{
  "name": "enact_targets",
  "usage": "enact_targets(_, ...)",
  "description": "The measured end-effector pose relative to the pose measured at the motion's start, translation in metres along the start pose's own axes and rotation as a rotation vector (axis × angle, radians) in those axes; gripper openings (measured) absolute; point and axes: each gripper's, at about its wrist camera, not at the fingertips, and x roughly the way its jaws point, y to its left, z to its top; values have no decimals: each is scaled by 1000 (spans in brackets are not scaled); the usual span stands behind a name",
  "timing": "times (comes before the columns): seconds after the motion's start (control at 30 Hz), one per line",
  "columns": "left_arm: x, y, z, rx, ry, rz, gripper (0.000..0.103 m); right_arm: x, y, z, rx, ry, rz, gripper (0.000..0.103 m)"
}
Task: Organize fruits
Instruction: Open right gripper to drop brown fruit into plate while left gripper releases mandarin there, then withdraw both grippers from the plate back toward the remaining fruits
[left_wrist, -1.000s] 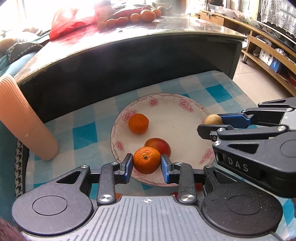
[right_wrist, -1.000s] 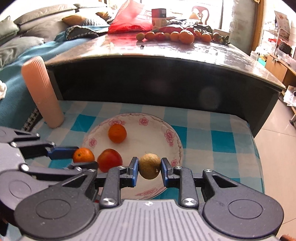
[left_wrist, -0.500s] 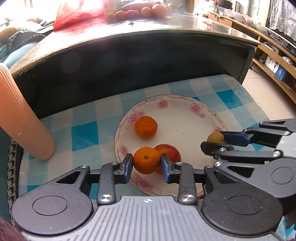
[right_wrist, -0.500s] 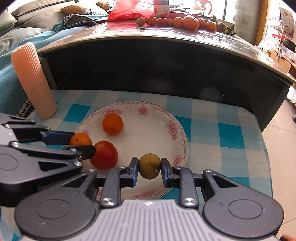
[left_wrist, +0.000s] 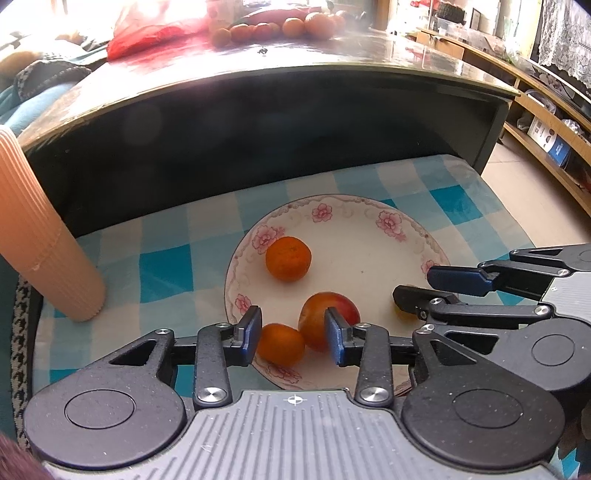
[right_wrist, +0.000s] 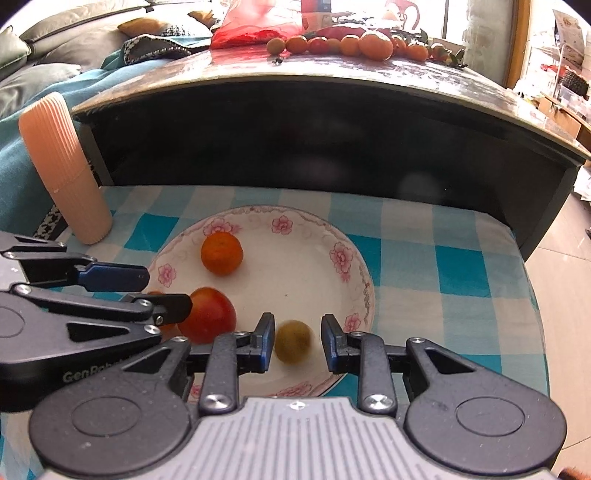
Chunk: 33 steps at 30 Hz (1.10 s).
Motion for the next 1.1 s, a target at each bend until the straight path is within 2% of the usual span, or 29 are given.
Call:
enact_targets(0.17, -6, 2, 2, -7, -16, -1, 48, -3, -1, 1, 10, -15, 0, 50)
enact_targets(0.63, -17, 16, 4, -10, -29, 31, 54, -9, -8, -2, 19, -25, -28, 51)
enact_targets(1.1, -22, 22, -7, 40, -2, 43, 58, -17, 7, -10, -25, -8, 27, 51)
